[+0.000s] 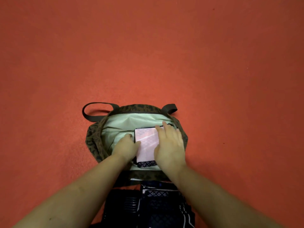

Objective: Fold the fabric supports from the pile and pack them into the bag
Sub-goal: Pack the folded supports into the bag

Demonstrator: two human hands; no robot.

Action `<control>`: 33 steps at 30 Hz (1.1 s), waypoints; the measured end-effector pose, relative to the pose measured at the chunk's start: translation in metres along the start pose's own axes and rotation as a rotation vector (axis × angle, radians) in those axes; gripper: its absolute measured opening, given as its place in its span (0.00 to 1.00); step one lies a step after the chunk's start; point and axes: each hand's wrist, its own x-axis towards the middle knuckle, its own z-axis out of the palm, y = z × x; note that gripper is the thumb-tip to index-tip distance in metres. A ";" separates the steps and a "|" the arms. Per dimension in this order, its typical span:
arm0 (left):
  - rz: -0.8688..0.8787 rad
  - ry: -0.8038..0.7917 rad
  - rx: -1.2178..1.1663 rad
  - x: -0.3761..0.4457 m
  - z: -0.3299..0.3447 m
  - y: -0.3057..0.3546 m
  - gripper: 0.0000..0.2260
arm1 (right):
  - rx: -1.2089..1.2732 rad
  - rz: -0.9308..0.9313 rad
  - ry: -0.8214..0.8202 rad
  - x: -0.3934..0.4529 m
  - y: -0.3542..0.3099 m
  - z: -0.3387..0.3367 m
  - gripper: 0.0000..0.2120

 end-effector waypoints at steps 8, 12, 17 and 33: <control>0.004 0.033 -0.045 -0.013 0.014 0.016 0.35 | 0.217 0.566 -0.271 0.001 0.046 -0.017 0.32; -0.089 -0.042 -0.229 -0.007 0.020 0.024 0.30 | 0.425 0.658 -0.042 0.004 0.060 -0.012 0.15; 0.059 -0.070 -0.232 -0.009 0.029 0.023 0.35 | 0.766 0.782 0.116 0.003 0.077 -0.004 0.08; 0.535 0.198 0.690 -0.027 0.019 0.020 0.31 | -0.312 -0.411 -0.063 -0.008 0.028 -0.011 0.21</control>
